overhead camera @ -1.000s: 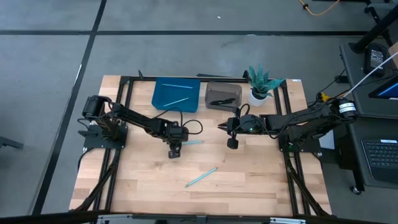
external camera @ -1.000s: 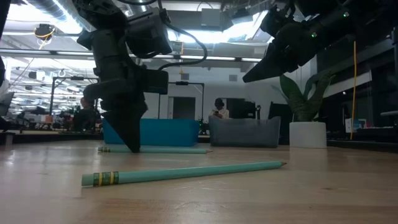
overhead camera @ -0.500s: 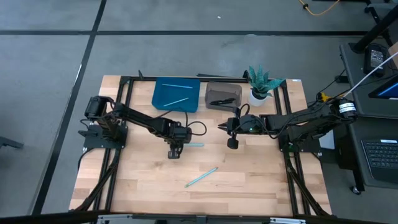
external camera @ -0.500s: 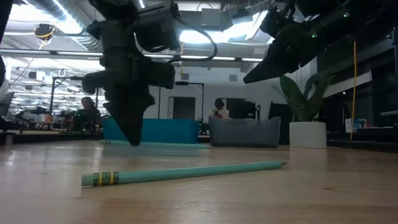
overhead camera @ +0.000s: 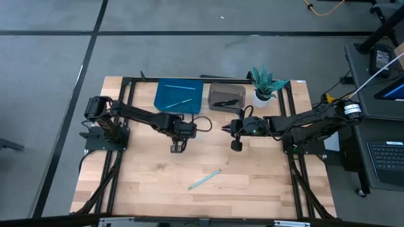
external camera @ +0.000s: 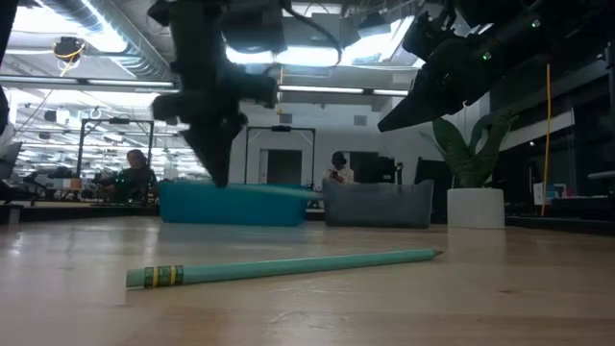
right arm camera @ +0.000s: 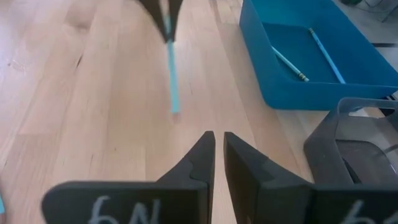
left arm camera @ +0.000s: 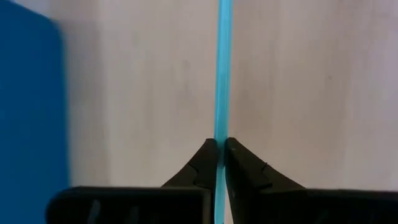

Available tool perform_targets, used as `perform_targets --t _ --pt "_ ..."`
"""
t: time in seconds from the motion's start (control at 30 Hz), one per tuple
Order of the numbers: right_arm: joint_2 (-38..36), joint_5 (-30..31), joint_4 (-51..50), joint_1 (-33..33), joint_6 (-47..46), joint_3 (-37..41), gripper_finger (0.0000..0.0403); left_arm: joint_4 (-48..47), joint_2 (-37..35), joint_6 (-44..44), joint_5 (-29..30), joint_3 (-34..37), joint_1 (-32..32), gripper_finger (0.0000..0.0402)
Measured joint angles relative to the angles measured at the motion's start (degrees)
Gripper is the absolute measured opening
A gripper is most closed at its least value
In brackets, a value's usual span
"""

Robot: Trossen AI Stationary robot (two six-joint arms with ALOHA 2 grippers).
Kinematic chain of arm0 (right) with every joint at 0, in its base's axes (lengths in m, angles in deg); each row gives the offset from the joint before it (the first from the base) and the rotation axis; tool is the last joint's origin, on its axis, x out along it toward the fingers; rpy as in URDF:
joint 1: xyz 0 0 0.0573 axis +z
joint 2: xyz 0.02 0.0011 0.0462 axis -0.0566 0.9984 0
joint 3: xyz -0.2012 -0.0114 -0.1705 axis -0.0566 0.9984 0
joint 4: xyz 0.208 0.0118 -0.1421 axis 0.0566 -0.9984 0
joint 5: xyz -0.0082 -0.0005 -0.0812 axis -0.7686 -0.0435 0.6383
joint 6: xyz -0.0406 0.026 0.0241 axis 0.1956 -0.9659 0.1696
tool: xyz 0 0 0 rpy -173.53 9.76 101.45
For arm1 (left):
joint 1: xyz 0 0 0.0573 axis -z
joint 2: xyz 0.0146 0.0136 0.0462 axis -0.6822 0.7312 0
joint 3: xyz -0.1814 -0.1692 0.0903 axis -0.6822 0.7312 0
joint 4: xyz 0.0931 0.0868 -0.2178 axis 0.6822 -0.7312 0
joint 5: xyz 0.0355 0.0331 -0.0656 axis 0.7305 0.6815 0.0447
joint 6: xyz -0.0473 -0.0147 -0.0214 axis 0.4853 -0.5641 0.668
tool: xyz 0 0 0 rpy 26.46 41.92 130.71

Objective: Sort pens & pencils
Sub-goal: Put the light green pencil into the blue bin

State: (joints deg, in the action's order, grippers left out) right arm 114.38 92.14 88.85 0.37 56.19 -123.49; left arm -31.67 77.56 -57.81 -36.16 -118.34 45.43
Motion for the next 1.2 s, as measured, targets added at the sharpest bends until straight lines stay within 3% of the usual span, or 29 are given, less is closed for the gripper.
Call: perform_targets --t 0.53,0.8,0.87,0.97,1.2 --pt "0.0 -0.46 -2.71 0.0 -1.37 -0.09 0.0037 -0.54 -16.62 -2.97 3.9 2.0 -7.74 0.0015" --pt "0.0 -1.44 -2.93 0.0 -1.32 -0.09 0.0037 11.94 -28.63 -6.6 3.62 13.93 -12.86 0.0015" --pt "0.0 -1.46 -2.67 0.0 -1.28 -0.09 0.0037 16.53 -31.64 -7.77 2.34 17.55 -14.81 0.0015" --pt "0.0 -1.46 -2.5 0.0 -1.16 -0.09 0.0037 24.12 -35.32 -10.42 -4.09 21.92 -18.42 0.0015" --pt "0.0 -1.44 -2.25 0.0 -1.11 -0.07 0.0037 27.07 -37.65 -12.6 -11.39 25.79 -28.04 0.0015"
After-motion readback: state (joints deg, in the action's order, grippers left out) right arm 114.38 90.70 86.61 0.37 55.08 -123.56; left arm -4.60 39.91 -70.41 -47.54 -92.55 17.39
